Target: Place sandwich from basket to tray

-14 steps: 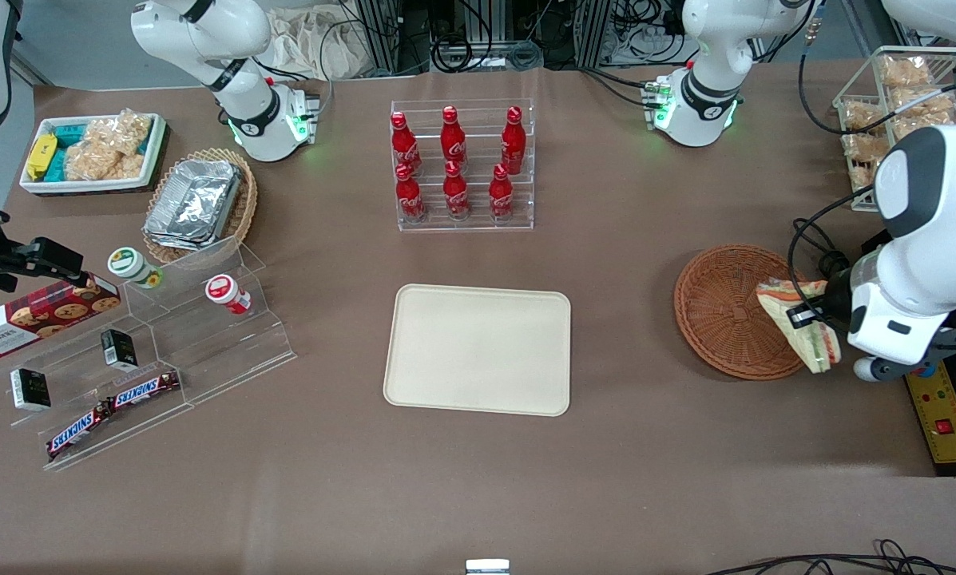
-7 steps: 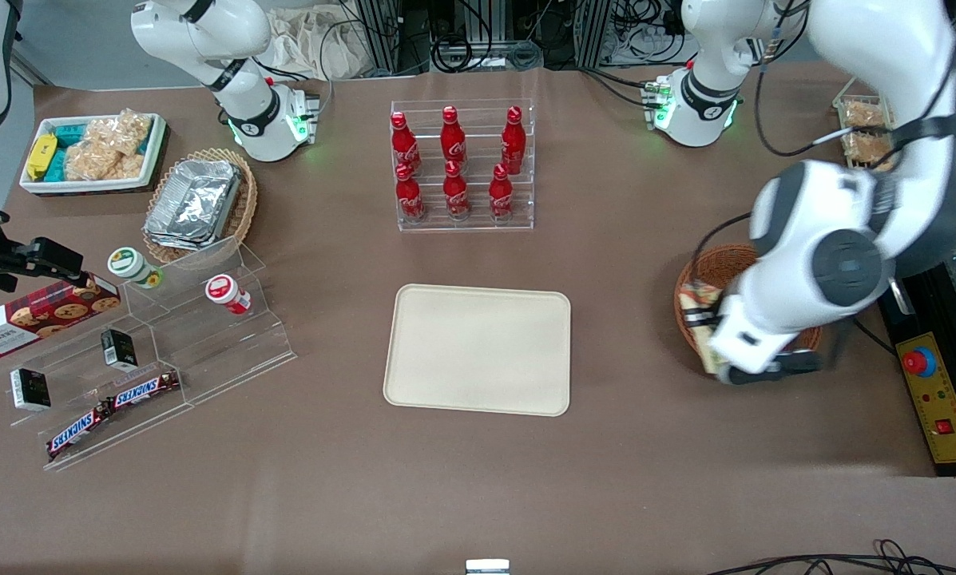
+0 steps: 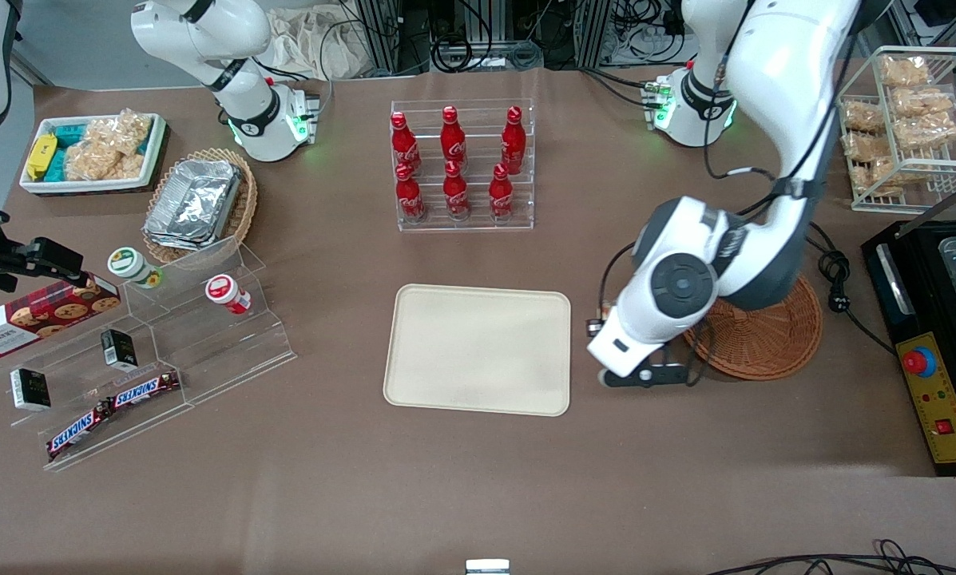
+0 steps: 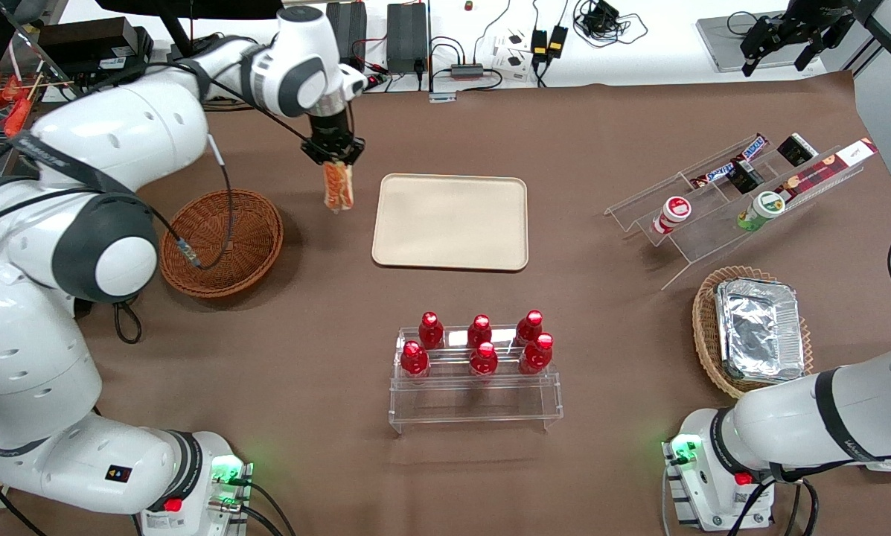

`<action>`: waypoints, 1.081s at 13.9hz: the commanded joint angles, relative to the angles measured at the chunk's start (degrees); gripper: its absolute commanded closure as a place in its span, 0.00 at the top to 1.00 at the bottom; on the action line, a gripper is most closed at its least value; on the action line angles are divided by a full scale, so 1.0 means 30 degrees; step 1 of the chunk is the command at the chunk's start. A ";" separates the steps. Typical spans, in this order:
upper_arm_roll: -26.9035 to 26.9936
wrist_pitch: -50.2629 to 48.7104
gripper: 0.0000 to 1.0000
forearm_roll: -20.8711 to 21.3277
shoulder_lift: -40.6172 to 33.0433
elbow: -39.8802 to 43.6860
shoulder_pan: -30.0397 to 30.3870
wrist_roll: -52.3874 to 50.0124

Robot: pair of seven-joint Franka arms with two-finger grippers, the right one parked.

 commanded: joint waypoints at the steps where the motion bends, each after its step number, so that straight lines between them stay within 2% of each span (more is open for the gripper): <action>1: 0.0187 0.1042 0.11 0.0015 0.1134 0.0710 -0.0810 -0.0434; 6: 0.0187 0.3268 0.16 0.0044 0.2659 0.0623 -0.2041 -0.0843; 10: 0.0187 0.4996 0.16 0.0074 0.3509 0.0622 -0.2715 -0.1195; 11: 0.0187 0.5263 0.28 0.0045 0.3684 0.0564 -0.2717 -0.1195; 12: 0.0187 0.5265 0.66 0.0015 0.3802 0.0534 -0.2717 -0.1195; 13: 0.0187 0.5236 0.87 0.0015 0.3774 0.0360 -0.2717 -0.1195; 14: 0.0187 0.5120 0.98 -0.0014 0.3745 0.0329 -0.2659 -0.1195; 15: 0.0187 0.5119 0.99 -0.0014 0.3716 0.0271 -0.2571 -0.1195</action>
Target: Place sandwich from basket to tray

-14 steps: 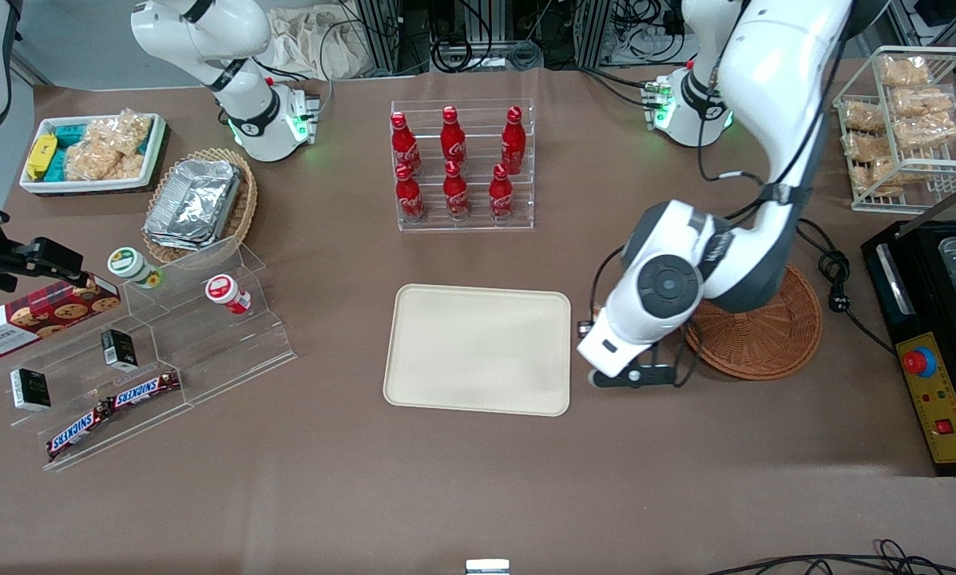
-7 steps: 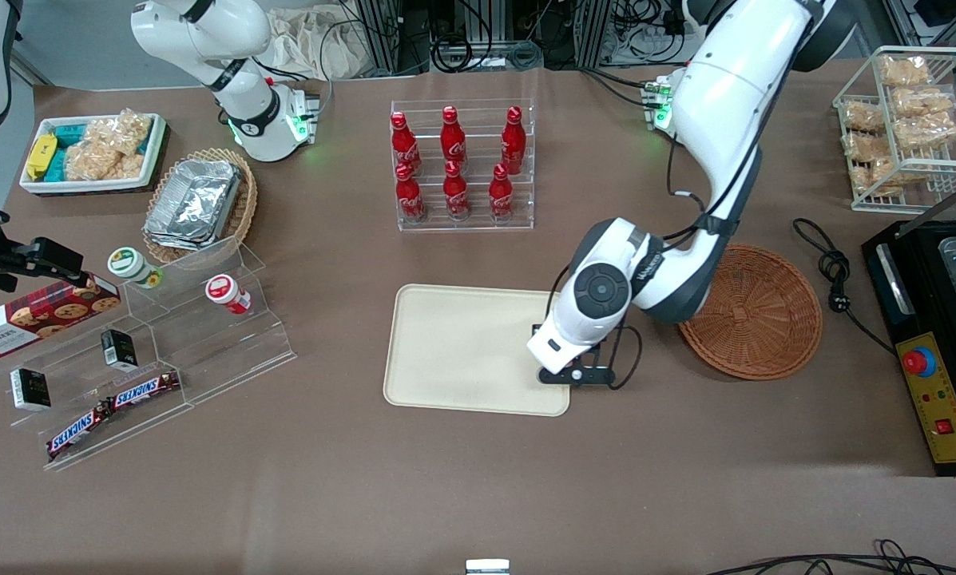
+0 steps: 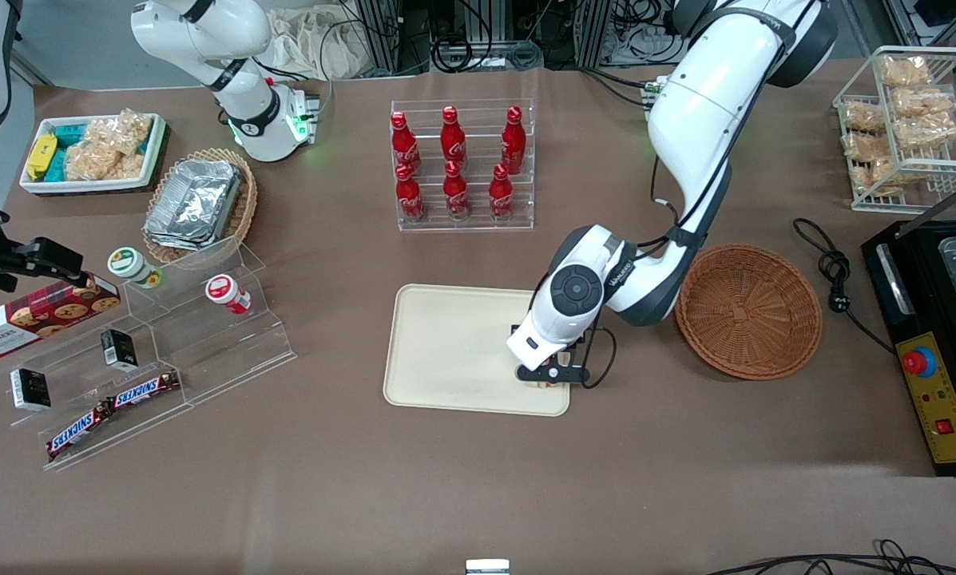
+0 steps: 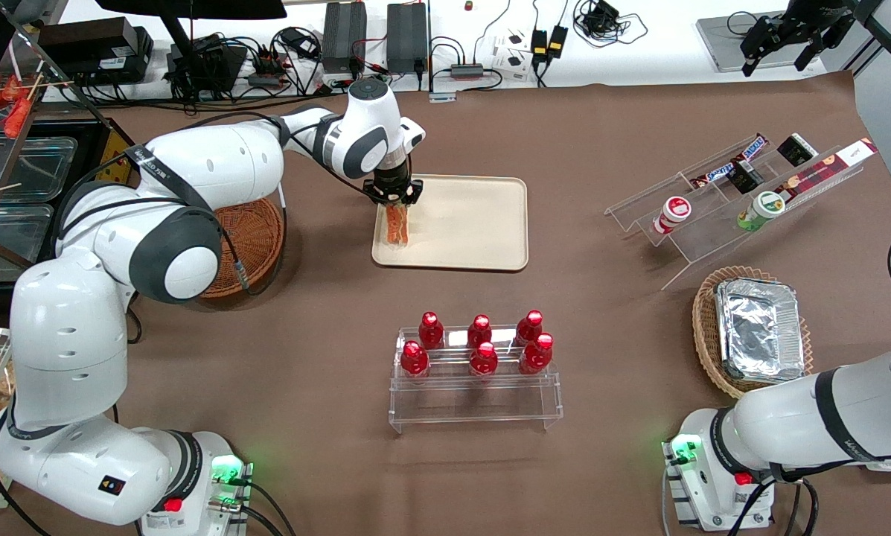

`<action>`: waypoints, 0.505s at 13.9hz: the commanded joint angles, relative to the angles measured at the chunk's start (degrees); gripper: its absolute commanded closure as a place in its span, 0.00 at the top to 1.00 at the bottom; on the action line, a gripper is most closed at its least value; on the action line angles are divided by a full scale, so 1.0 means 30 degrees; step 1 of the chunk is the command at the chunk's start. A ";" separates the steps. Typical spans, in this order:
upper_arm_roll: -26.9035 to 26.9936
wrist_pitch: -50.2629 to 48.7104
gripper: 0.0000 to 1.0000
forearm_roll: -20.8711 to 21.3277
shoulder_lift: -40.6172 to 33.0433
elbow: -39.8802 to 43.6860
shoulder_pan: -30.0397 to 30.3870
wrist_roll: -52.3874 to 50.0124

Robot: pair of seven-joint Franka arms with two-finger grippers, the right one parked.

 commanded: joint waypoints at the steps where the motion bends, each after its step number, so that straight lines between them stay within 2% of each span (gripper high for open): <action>1: 0.0141 -0.0128 0.99 -0.0014 0.0032 0.0182 -0.0037 -0.0293; 7: 0.0288 -0.3988 0.99 -0.0834 -0.1487 0.1964 0.0692 -0.0353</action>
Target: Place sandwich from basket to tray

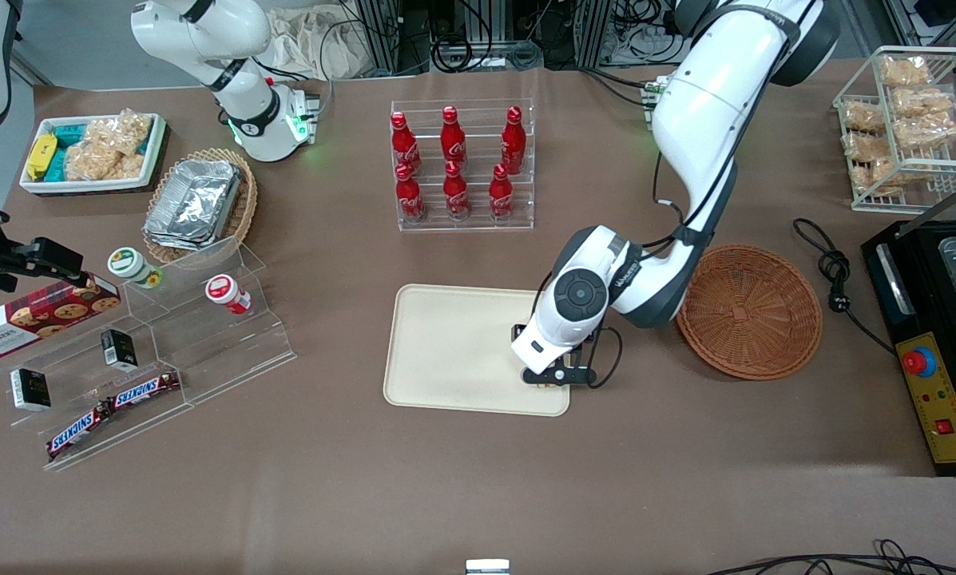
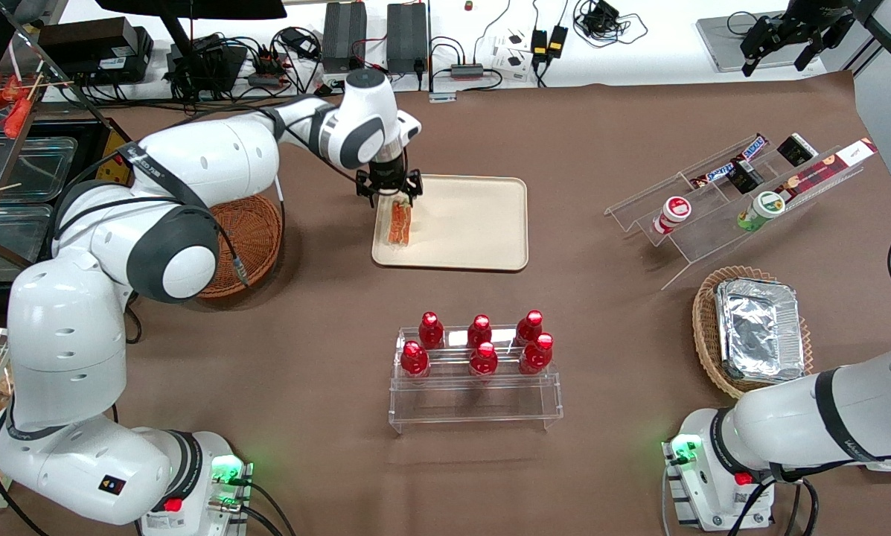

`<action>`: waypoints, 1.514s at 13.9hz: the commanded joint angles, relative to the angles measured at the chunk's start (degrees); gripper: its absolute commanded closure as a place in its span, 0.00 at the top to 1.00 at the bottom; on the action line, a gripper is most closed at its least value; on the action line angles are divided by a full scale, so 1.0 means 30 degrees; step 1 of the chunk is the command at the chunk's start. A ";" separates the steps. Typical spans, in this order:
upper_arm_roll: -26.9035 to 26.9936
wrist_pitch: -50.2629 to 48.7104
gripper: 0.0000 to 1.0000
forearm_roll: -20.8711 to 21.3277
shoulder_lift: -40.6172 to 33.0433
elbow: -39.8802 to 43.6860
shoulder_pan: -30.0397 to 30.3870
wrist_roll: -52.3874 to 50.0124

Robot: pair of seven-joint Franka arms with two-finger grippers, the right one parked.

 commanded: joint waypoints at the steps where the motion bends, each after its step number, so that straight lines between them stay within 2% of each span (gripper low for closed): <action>1: 0.0049 -0.2789 0.98 -0.0401 -0.1671 0.0941 0.0895 -0.0019; 4: 0.0020 -0.5604 0.98 -0.0430 -0.4188 0.0973 0.2623 0.1293; 7: 0.0020 -0.9731 0.98 -0.0693 -0.6709 0.0973 0.4554 0.4510; 10: 0.0049 -1.2053 0.98 -0.1248 -0.8703 0.0973 0.6781 0.8029; 13: 0.0078 -1.2234 0.99 -0.1221 -0.9558 0.1031 0.8454 1.0054; 16: 0.0108 -1.2059 0.99 -0.1221 -0.9794 0.1090 0.9366 1.0440; 21: 0.0049 -1.1589 0.99 0.1294 -0.9005 0.2257 0.9249 1.0206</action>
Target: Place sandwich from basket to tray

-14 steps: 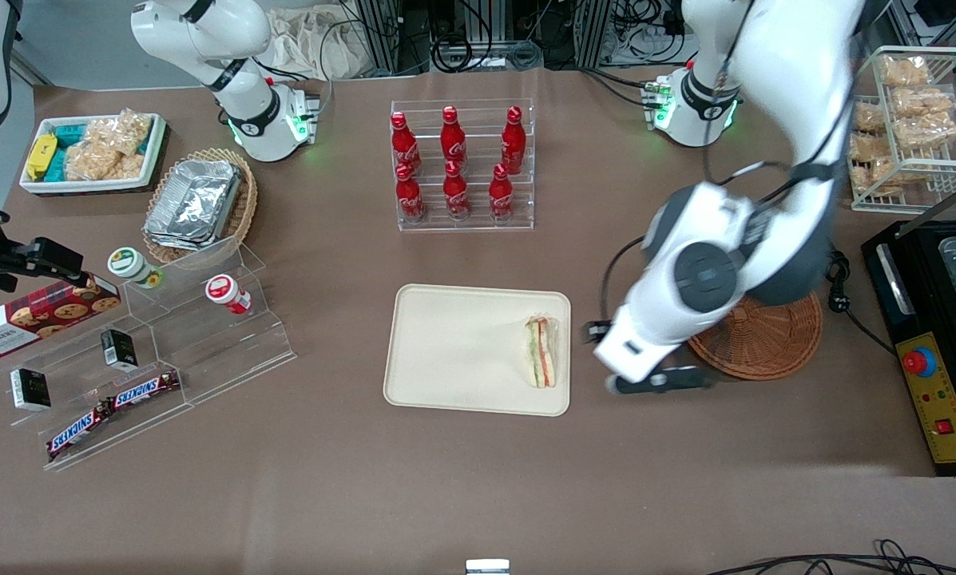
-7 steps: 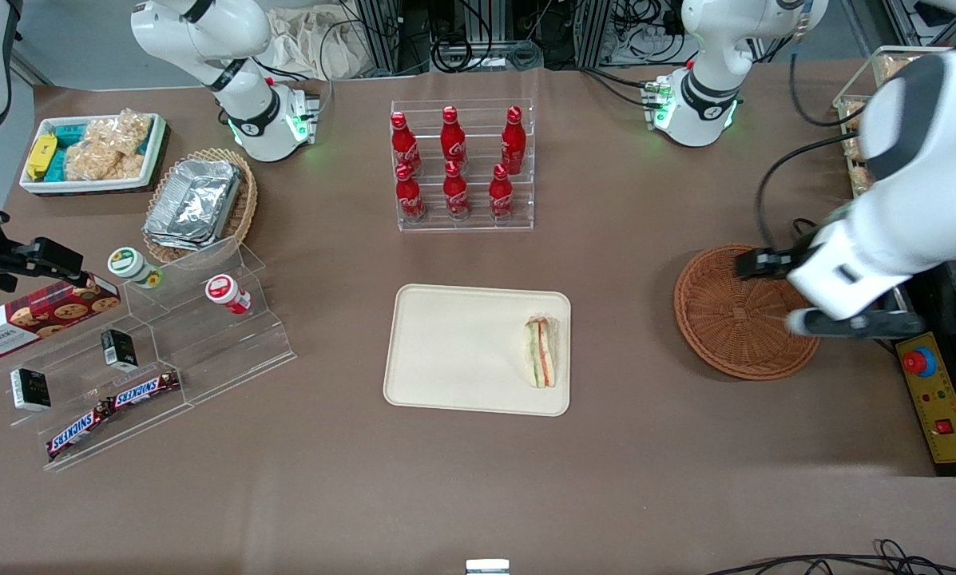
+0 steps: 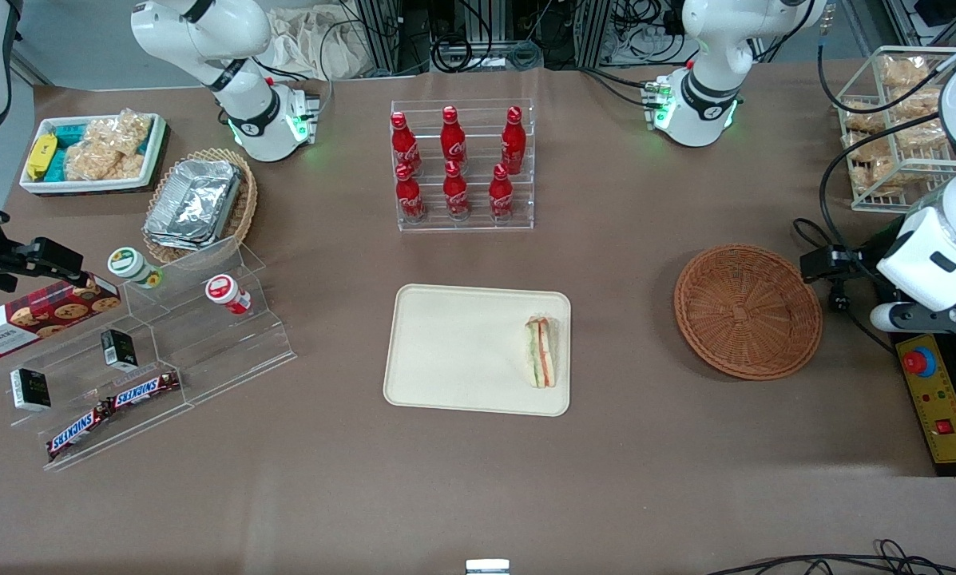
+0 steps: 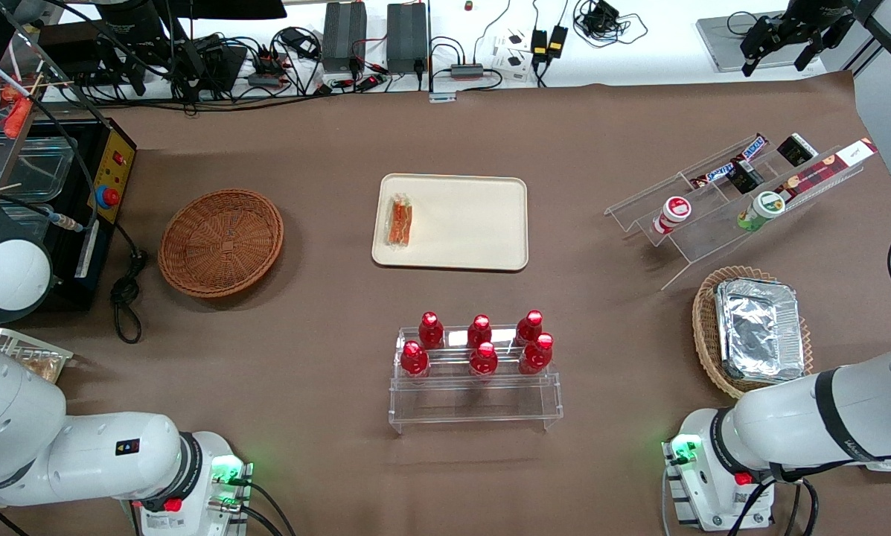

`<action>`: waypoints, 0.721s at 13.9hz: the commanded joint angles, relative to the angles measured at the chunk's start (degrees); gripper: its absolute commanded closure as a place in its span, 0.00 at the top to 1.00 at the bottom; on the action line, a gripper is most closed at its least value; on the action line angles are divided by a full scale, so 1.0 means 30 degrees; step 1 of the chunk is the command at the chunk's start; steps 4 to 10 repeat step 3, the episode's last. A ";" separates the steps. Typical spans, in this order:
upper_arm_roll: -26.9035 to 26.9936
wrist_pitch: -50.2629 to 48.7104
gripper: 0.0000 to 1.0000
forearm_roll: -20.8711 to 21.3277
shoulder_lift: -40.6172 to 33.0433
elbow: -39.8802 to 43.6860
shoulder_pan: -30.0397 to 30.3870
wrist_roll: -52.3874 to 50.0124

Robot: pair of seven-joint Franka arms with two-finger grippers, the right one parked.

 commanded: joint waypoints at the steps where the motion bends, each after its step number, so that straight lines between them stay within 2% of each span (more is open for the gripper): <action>1: -0.0125 0.0048 0.99 0.1013 0.0528 0.0914 0.0020 -0.0040; 10: -0.0125 0.0048 0.99 0.1014 0.0530 0.0917 0.0050 0.0019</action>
